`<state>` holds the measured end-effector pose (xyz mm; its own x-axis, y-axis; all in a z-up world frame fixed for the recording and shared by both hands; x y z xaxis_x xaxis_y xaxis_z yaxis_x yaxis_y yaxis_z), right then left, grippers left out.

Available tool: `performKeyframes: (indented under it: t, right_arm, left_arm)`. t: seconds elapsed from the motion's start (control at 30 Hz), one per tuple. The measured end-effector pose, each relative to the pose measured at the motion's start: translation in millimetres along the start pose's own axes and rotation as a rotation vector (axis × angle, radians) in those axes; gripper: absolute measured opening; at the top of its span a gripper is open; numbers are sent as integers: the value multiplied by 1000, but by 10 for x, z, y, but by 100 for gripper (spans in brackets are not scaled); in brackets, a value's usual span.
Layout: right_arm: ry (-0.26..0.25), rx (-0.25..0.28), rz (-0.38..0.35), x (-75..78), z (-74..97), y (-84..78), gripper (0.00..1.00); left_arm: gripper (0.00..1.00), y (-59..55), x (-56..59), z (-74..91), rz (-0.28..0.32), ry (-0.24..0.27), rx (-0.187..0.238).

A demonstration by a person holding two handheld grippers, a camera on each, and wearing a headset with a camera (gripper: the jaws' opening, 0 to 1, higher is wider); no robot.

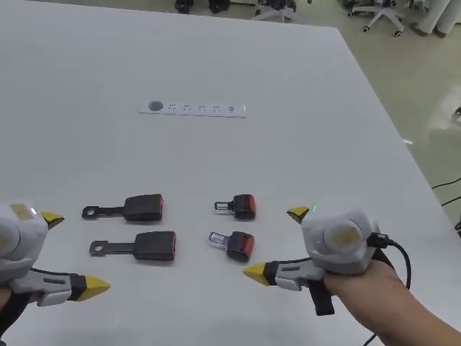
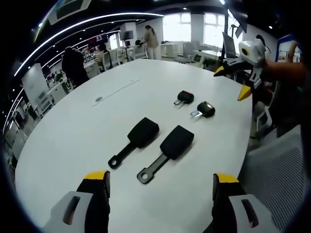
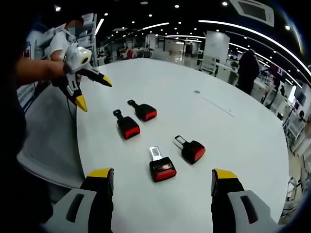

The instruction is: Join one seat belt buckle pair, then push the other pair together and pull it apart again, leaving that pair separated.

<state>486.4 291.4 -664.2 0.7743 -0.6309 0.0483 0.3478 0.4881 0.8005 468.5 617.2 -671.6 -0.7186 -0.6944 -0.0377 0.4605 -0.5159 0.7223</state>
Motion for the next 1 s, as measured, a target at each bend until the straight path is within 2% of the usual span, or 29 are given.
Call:
performKeyframes:
  t: [0.13,0.2,0.37,0.53,0.57,0.6,0.63,0.67,0.77,0.87,1.0]
  right_arm:
    - [10,-5,1,-4,-24,-2,81]
    - [24,-9,10,-11,-37,0,78]
    - [44,-18,29,-13,-58,15,72]
    - [61,-32,45,-15,-118,23,70]
    - [72,-40,49,-23,-141,16,68]
    - [78,-47,47,-28,-149,14,66]
    - [83,-56,46,-33,-156,10,64]
    - [91,-62,49,-41,-181,2,63]
    - [107,-76,77,-59,-249,-27,61]
    - [116,-81,87,-52,-296,-35,60]
    - [127,-95,100,-52,-322,-50,58]
  left_arm:
    - [87,0,-12,2,-4,-3,3]
    - [83,31,4,-9,-34,-16,27]
    - [79,74,20,-72,-52,-35,26]
    - [75,64,21,-169,-65,-67,19]
    - [73,65,30,-190,-75,-80,23]
    - [69,104,53,-221,-109,-105,53]
    - [65,97,54,-240,-105,-107,53]
    - [62,93,52,-263,-100,-111,46]
    - [61,57,44,-351,-102,-121,24]
    - [61,59,89,-432,-131,-148,-10]
    - [61,84,172,-515,-167,-174,-36]
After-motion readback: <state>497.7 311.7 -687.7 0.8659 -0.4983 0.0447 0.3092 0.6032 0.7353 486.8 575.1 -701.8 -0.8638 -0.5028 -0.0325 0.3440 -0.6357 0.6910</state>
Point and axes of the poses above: the centre of the closed fingertips' face, and the gripper's own axes: z roughly backward along the fingers, x roughly to its right, y roughly out of its top, the point moved 5 cm from there along z, roughly backward along the fingers, and after that the axes turned 5 degrees about x, right-handed, at the moved point
